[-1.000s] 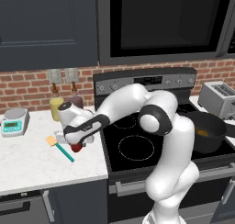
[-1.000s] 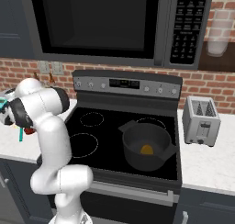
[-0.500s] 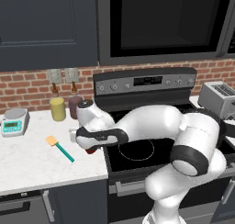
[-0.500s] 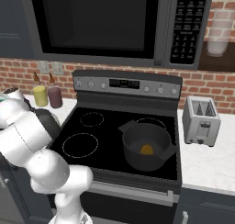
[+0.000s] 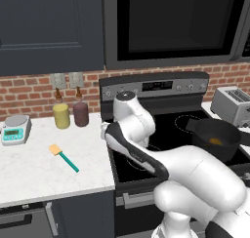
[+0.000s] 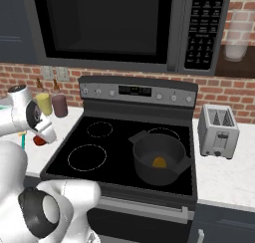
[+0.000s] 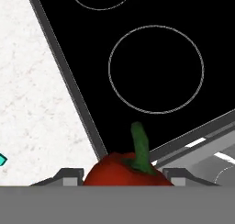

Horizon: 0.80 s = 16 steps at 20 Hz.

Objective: Put the bell pepper and avocado in the pot. Retrieve the spatula and lightly stir the vegetables in the pot.

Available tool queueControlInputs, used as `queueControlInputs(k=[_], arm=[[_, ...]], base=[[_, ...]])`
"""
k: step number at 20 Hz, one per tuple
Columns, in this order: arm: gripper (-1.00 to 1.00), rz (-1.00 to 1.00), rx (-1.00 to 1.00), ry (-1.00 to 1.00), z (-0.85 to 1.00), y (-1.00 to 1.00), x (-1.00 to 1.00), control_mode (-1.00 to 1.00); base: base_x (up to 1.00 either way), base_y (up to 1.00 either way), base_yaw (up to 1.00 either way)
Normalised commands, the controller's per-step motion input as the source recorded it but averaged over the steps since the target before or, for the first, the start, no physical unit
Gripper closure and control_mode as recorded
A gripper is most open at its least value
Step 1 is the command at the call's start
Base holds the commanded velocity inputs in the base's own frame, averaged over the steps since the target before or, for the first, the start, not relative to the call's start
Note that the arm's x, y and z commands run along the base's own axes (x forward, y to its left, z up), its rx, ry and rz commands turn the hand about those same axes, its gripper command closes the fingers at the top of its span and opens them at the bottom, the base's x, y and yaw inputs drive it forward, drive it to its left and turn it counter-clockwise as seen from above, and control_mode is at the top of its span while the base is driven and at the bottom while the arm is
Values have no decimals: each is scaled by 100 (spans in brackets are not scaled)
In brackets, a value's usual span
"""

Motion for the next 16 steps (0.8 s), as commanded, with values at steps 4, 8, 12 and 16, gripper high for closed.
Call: queueControlInputs(k=[4, 8, 12, 16], arm=[[100, -4, -9, 0, 50, -100, 0, -100], [100, 0, -7, 0, 36, -100, 0, -100], [100, 0, -5, 0, 36, -100, 0, -100], [100, 0, -2, 0, 22, -100, 0, -100]], base=[[0, 0, 0], [0, 0, 0], [0, 0, 0], [0, 0, 0]])
